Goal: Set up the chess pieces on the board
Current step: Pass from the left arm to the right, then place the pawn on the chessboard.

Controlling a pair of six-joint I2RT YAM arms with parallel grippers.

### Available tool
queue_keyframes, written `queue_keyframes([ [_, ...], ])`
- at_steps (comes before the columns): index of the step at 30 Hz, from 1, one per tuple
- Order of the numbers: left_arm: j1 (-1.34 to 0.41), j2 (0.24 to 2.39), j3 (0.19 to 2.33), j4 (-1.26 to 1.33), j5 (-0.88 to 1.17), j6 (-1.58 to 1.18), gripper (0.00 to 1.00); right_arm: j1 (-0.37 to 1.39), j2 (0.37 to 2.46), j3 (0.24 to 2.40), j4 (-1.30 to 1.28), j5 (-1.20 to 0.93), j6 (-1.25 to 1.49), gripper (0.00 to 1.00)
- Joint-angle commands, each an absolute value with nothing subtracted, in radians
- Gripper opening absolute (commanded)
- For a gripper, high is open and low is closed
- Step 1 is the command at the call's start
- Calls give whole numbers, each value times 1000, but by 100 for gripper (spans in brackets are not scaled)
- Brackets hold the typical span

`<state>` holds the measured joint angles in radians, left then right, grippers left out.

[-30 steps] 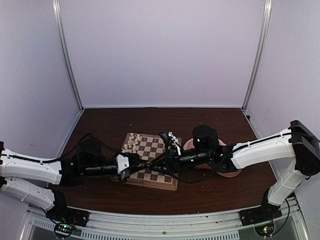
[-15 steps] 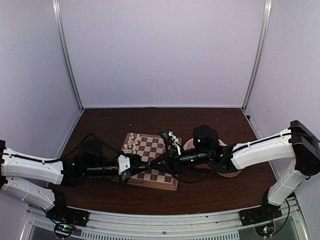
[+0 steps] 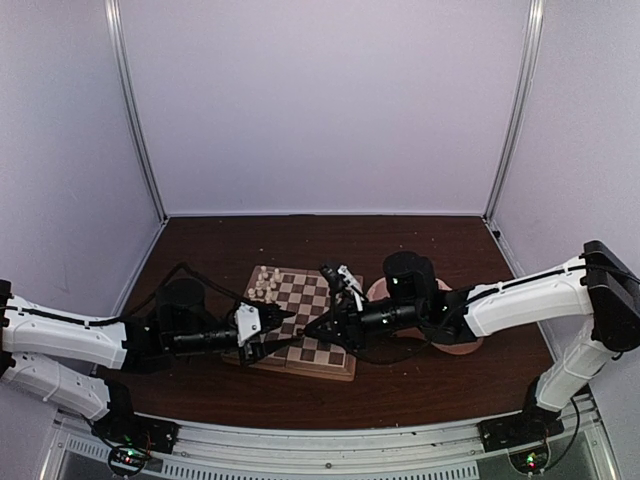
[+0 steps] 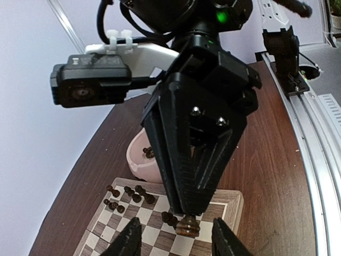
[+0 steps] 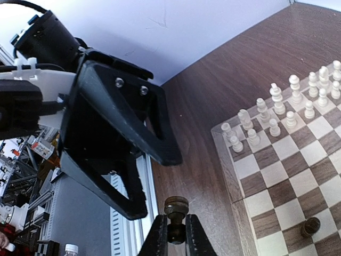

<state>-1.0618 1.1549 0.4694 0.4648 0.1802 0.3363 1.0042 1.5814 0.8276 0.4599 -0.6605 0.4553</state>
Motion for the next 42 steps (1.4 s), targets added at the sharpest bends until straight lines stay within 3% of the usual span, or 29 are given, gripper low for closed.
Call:
queue_keyframes([
  [1, -1064, 1152, 463, 552, 118, 299, 50, 984, 1532, 909, 238, -548, 377, 3],
  [5, -1063, 1147, 455, 576, 80, 264, 55, 976, 1586, 1095, -138, -469, 261, 0],
  [12, -1051, 1131, 456, 560, -70, 195, 62, 976, 1705, 1358, -480, -285, 199, 0],
  [24, -1018, 1105, 499, 438, -515, -126, 97, 976, 1997, 1810, -909, -64, 166, 2],
  [32, -909, 1099, 619, 95, -502, -401, 98, 976, 2194, 2065, -1087, 61, 174, 3],
  [42, -870, 1120, 632, 68, -437, -433, 98, 971, 2299, 2180, -1145, 79, 136, 6],
])
